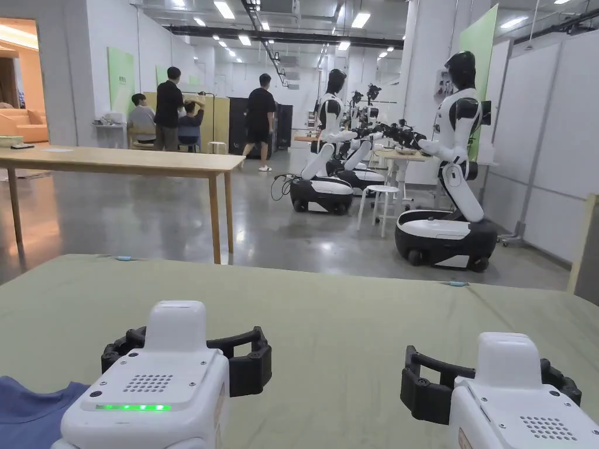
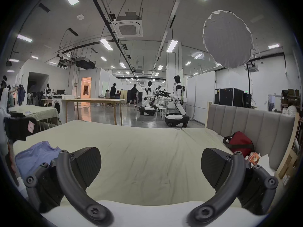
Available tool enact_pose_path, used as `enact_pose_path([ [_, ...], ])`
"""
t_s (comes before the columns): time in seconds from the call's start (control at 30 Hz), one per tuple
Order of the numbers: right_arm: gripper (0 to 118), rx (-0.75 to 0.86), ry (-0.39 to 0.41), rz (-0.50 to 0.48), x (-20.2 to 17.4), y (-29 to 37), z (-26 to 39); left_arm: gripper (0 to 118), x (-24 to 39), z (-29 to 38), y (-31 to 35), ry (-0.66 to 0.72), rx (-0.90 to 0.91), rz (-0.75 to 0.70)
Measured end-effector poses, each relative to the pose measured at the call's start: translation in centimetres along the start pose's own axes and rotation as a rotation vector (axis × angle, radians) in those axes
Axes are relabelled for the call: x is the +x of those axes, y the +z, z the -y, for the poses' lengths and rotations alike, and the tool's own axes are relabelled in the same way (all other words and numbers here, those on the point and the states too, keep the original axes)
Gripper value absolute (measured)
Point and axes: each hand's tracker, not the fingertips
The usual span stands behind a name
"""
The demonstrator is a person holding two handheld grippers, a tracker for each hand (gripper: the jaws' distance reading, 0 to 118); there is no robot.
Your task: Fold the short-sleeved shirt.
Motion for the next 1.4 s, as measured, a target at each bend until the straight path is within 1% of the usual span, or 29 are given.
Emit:
enact_pose_path([
  [0.07, 118, 0.013, 0.090, -0.002, -0.5, -0.2, -0.3, 118, -1.3, 0.1, -0.4, 0.177, -0.042, 0.081],
  [0.1, 118, 0.021, 0.192, -0.008, -1.0, -0.4, -0.5, 118, -2.5, 0.3, -0.8, 0.338, -0.087, 0.141],
  [0.17, 118, -0.004, 0.468, -0.028, -2.4, -0.8, -0.6, 118, -5.2, 1.6, -2.0, 0.716, -0.182, 0.239],
  [0.2, 118, -0.008, 0.678, 0.002, -3.5, -0.9, -0.2, 118, -6.7, 2.7, -2.8, 0.942, -0.234, 0.295],
  [0.23, 118, -0.003, 0.914, 0.028, -4.6, -1.1, 0.7, 118, -8.1, 4.6, -3.7, 1.202, -0.309, 0.353],
  [0.27, 118, 0.015, 1.132, 0.052, -5.4, -1.2, 1.8, 118, -9.0, 6.3, -4.3, 1.388, -0.333, 0.395],
  [0.33, 118, 0.080, 1.612, 0.096, -6.1, -1.5, 4.9, 118, -10.1, 10.5, -5.0, 1.771, -0.394, 0.437],
  [0.37, 118, 0.101, 1.762, 0.088, -5.9, -1.6, 5.9, 118, -10.3, 11.9, -5.1, 1.873, -0.425, 0.429],
  [0.4, 118, 0.138, 1.894, 0.084, -5.5, -1.5, 7.0, 118, -10.3, 13.0, -5.0, 1.928, -0.452, 0.404],
  [0.43, 118, 0.175, 1.944, 0.062, -5.2, -1.5, 7.5, 118, -10.5, 13.3, -4.8, 1.892, -0.436, 0.367],
  [0.47, 118, 0.204, 1.951, 0.036, -4.9, -1.3, 7.7, 118, -10.1, 13.3, -4.4, 1.837, -0.426, 0.350],
  [0.5, 118, 0.219, 1.907, -0.006, -4.7, -1.1, 7.3, 118, -10.2, 12.9, -4.2, 1.771, -0.410, 0.323],
  [0.53, 118, 0.217, 1.780, 0.009, -4.3, -1.3, 6.8, 118, -10.2, 12.3, -4.1, 1.713, -0.387, 0.320],
  [0.57, 118, 0.167, 1.555, 0.034, -4.3, -1.2, 5.5, 118, -10.2, 11.5, -4.1, 1.650, -0.353, 0.330],
  [0.63, 118, 0.072, 1.087, -0.021, -3.6, -0.8, 2.5, 118, -9.7, 9.1, -4.2, 1.444, -0.283, 0.321],
  [0.67, 118, 0.054, 0.757, -0.034, -2.6, -0.1, 0.5, 118, -9.1, 7.3, -3.9, 1.271, -0.230, 0.294],
  [0.7, 118, 0.053, 0.496, -0.050, -1.3, 0.2, -0.6, 118, -8.3, 5.5, -3.7, 1.079, -0.207, 0.250],
  [0.77, 118, 0.059, 0.070, -0.076, 1.3, 0.3, -1.6, 118, -5.5, 2.3, -2.6, 0.659, -0.116, 0.162],
  [0.8, 118, 0.054, -0.084, -0.074, 2.2, -0.2, -0.7, 118, -4.1, 1.2, -2.1, 0.460, -0.073, 0.111],
  [0.83, 118, 0.066, -0.214, -0.057, 3.1, -0.3, -0.5, 118, -2.2, 0.5, -1.5, 0.239, -0.017, 0.029],
  [0.87, 118, 0.083, -0.260, -0.034, 3.3, -0.2, -0.3, 118, -1.5, 0.3, -1.4, 0.124, 0.021, -0.021],
  [0.9, 118, 0.100, -0.267, -0.013, 3.5, -0.2, -0.2, 118, -0.5, 0.2, -1.2, 0.011, 0.073, -0.072],
  [0.97, 118, 0.104, -0.204, 0.023, 3.0, -0.3, -0.1, 118, 0.5, 0.1, -0.7, -0.125, 0.125, -0.083],
  [1.0, 118, 0.096, -0.157, 0.014, 2.9, -0.4, -0.2, 118, 0.4, 0.2, -0.6, -0.153, 0.133, -0.107],
  [1.03, 118, 0.081, -0.123, 0.019, 2.7, -0.4, -0.2, 118, 0.6, 0.2, -0.6, -0.169, 0.134, -0.112],
  [1.13, 118, 0.064, -0.095, -0.006, 1.9, -0.6, -0.1, 118, 0.4, 0.0, -0.7, -0.142, 0.087, -0.080],
  [1.27, 118, 0.043, -0.060, -0.009, 1.4, -0.6, -0.1, 118, 0.3, 0.0, -0.8, -0.128, 0.089, -0.081],
  [1.4, 118, 0.049, 0.000, -0.007, 0.9, -0.8, -0.3, 118, 0.2, -0.4, -1.1, -0.123, 0.056, -0.065],
])
